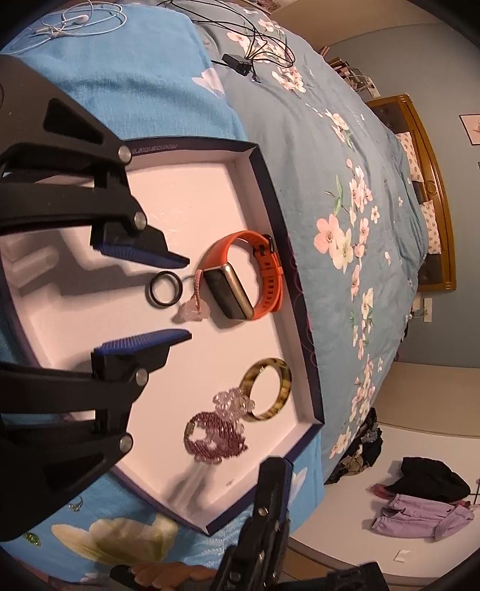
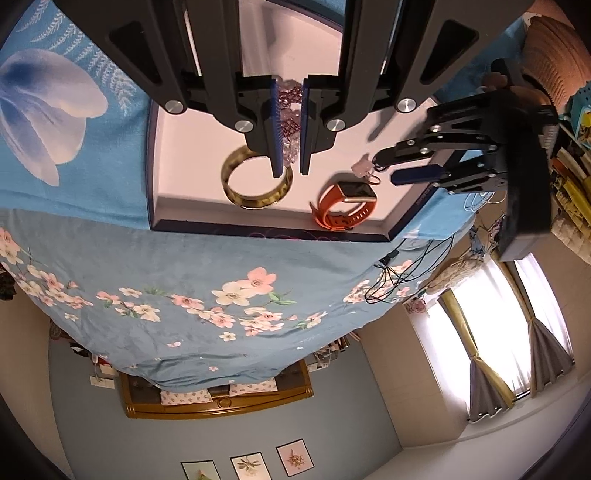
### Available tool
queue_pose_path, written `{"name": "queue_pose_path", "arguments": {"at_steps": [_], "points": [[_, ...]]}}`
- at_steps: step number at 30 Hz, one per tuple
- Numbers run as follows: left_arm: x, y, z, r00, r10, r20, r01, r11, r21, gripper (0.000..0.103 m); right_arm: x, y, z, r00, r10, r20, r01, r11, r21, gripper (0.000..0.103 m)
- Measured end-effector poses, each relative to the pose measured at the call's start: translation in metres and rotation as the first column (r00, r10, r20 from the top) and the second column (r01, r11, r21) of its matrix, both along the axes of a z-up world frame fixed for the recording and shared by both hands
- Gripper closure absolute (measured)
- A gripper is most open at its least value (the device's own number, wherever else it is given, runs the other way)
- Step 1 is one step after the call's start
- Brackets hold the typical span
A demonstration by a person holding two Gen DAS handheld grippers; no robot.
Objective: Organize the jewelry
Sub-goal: 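Open both grippers to drop the bracelet and black ring in the tray, then move both grippers back over the bed toward the remaining jewelry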
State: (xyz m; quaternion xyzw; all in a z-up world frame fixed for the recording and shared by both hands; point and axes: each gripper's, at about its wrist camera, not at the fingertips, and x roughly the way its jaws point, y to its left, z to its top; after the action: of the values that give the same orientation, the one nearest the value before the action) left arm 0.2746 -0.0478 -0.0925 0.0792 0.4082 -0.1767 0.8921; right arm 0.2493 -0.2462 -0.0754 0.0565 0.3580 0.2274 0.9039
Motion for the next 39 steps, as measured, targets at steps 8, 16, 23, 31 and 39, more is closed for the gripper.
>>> {"name": "queue_pose_path", "arguments": {"at_steps": [8, 16, 23, 31, 39], "points": [[-0.024, 0.01, 0.024, 0.998, 0.005, 0.068, -0.003, 1.0, -0.024, 0.057, -0.011, 0.0, 0.005, 1.0, 0.005, 0.016, -0.005, 1.0, -0.001, 0.081], [-0.078, 0.026, 0.055, 0.984, -0.003, 0.178, 0.011, 0.999, -0.044, 0.048, -0.044, -0.002, 0.016, 0.998, 0.048, 0.047, -0.048, 0.999, 0.001, 0.071], [-0.118, 0.038, 0.062, 0.977, 0.009, 0.212, 0.0, 0.999, -0.043, 0.047, -0.078, 0.0, 0.02, 0.994, 0.091, 0.062, -0.09, 0.996, -0.025, 0.065], [-0.147, 0.053, 0.055, 0.981, 0.03, 0.19, -0.015, 0.997, -0.081, 0.046, -0.109, 0.005, 0.013, 0.99, 0.13, 0.052, -0.127, 0.99, -0.054, 0.06], [-0.17, 0.052, 0.037, 0.988, -0.005, 0.153, 0.012, 0.999, -0.047, 0.046, -0.145, 0.004, -0.009, 0.987, 0.159, 0.003, -0.158, 0.982, -0.106, 0.058]]}}
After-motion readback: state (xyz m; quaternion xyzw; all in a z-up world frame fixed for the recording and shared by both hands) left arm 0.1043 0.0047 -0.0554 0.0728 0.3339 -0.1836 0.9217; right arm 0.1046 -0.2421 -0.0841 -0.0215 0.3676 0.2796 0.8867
